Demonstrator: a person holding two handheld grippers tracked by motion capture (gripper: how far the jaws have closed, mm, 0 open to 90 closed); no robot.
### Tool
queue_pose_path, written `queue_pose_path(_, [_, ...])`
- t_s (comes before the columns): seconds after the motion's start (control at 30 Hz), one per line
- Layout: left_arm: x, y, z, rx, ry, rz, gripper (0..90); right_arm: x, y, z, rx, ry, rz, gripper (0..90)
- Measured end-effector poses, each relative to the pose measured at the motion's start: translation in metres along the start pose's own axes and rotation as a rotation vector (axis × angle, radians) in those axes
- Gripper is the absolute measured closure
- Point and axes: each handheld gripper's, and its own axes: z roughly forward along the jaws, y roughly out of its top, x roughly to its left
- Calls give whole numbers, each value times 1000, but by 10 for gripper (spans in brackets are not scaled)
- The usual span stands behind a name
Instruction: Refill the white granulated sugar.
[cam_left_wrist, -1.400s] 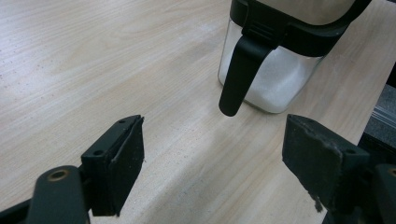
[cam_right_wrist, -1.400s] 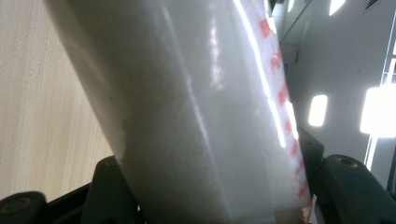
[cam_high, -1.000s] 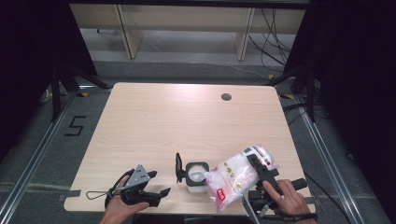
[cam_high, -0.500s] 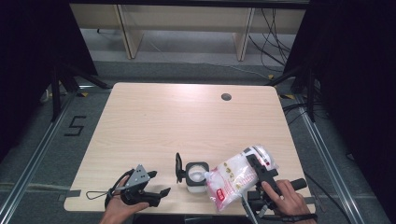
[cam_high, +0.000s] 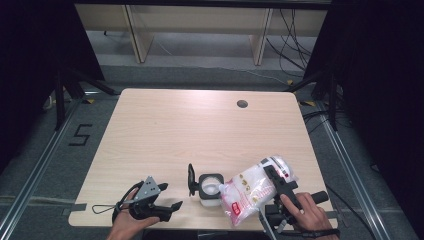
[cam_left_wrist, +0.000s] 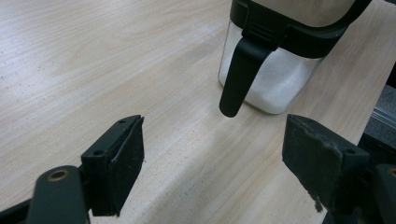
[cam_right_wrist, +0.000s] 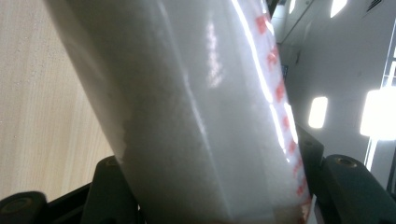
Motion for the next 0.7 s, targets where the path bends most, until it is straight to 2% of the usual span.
queue_pose_path(0.03, [0,0,0,-1,0,0,204,0,0,-1,23,22,8,446])
queue_pose_path(0.1, [-1,0,0,-7,-1,-4,204,-1,0,-1,10,12,-9,446])
queue_pose_path(0.17, [-1,0,0,-3,2,-8,204,-1,0,0,-9,-3,-5,446])
queue_pose_path(0.23, [0,0,0,1,-1,-1,204,0,0,0,-6,-5,5,446])
queue_pose_path(0.3, [0,0,0,-1,0,2,205,-2,0,-2,19,6,-8,446])
queue_pose_path(0.33, [-1,0,0,-1,4,-12,204,-1,0,-1,10,0,2,446])
queue_pose_path(0.43, [0,0,0,-5,-2,-1,204,-1,0,-1,10,5,0,446])
queue_pose_path(0.47, [0,0,0,-4,-2,5,204,0,-1,0,-8,-9,13,447])
queue_pose_path(0.53, [0,0,-1,5,1,9,204,-2,1,-2,20,30,-3,447])
queue_pose_path(0.57, [0,0,-1,5,1,9,204,-2,1,-2,20,30,-3,447])
queue_pose_path(0.6, [0,0,0,-1,1,1,204,-1,1,-1,15,27,2,447])
queue_pose_path(0.63, [0,0,0,-5,-1,1,204,1,2,0,8,21,27,447])
queue_pose_path(0.7, [0,0,0,-1,1,2,204,1,1,0,2,20,24,448])
